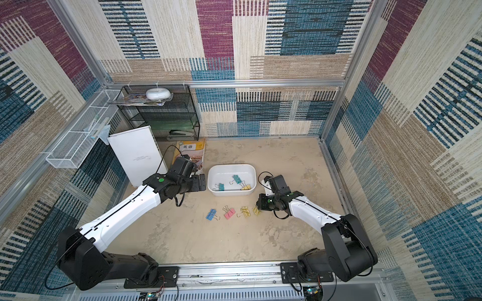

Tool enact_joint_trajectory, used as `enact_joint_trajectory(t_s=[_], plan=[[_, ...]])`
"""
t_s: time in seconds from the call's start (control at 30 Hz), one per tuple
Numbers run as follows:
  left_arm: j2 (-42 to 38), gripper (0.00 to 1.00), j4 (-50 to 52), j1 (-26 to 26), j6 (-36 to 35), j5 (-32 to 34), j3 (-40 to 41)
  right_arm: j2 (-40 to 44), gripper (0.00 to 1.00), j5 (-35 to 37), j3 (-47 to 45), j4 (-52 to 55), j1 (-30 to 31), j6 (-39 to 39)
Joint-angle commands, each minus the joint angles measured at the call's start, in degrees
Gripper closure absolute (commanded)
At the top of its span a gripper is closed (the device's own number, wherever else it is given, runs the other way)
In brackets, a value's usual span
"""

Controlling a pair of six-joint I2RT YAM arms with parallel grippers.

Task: Take out the binder clips from the storage box
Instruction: Place the binder clip at the center of the board, then pick up the binder clip from the storage box.

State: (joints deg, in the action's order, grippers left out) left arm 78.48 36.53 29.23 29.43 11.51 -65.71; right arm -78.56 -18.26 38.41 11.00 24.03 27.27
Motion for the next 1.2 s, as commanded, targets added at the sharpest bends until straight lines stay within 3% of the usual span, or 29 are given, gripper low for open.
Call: enact_joint_trajectory(t_s=[0.0, 0.2, 0.37, 0.7, 1.17], plan=[[-0.7, 0.01, -0.1, -0.1, -0.3, -1.9, -0.2, -0.7, 1.0, 0.5, -0.5, -3.0, 0.0, -0.6], [-0.8, 0.01, -0.5, -0.1, -1.2, -2.8, -0.5, -2.1, 0.99, 1.4, -0.3, -2.1, 0.0, -0.9], [0.4, 0.06, -0.4, -0.1, -1.4, -3.9, -1.6, -1.2, 0.78, 2.8, -0.6, -1.0, 0.0, -0.7], [1.8, 0.16, -0.7, -0.1, -2.0, -6.2, -2.8, 0.6, 0.52, 4.0, 2.4, 2.9, 0.0, -1.2], [13.9, 0.56, 5.8, 0.2, -5.4, -9.7, -12.3, -2.0, 0.17, 5.9, 16.6, 7.5, 0.0, -3.3]])
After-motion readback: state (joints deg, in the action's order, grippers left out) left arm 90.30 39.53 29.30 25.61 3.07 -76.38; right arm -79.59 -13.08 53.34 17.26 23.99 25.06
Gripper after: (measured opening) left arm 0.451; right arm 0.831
